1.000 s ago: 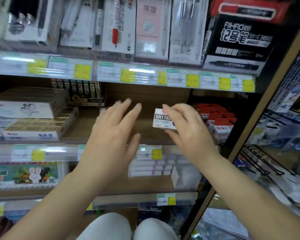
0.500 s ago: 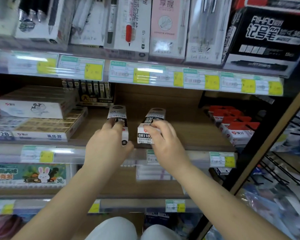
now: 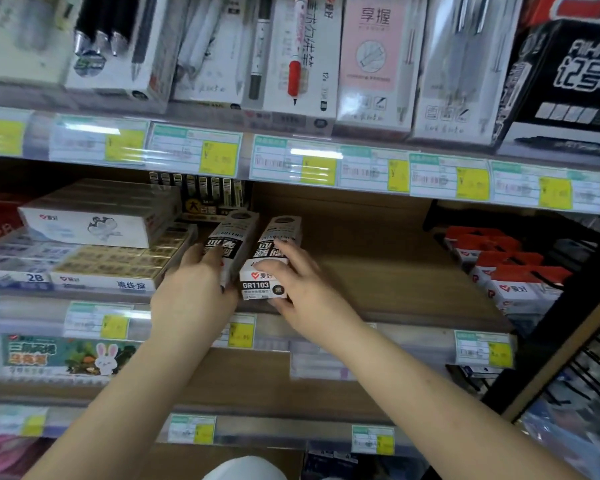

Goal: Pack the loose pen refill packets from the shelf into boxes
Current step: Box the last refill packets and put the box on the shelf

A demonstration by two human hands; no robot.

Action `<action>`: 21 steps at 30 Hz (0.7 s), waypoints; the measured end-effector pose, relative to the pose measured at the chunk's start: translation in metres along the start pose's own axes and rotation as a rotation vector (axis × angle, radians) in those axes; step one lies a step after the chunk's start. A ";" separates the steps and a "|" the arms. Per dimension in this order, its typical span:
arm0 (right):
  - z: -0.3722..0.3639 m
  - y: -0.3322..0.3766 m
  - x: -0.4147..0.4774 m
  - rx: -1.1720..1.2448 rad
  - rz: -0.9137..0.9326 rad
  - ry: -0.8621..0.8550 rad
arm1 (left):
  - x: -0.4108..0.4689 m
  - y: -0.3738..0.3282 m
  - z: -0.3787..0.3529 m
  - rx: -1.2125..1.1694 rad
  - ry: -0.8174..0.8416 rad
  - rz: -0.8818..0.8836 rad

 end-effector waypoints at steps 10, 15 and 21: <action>0.013 -0.003 0.021 0.346 -0.369 0.258 | 0.003 0.003 -0.001 -0.031 0.090 -0.015; 0.012 -0.004 0.025 0.362 -0.376 0.204 | 0.008 0.001 0.000 -0.141 0.231 -0.035; 0.007 0.010 0.022 0.268 -0.410 0.164 | 0.001 -0.004 0.009 -0.101 0.247 -0.046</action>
Point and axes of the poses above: each hand's wrist, its own x-axis towards the middle knuckle, its own z-axis out of the back of the hand, y = z × x, the point moved 2 cm from there along x, towards the middle knuckle, and after that the axes turned 12 degrees about x, right-handed, at the moved point
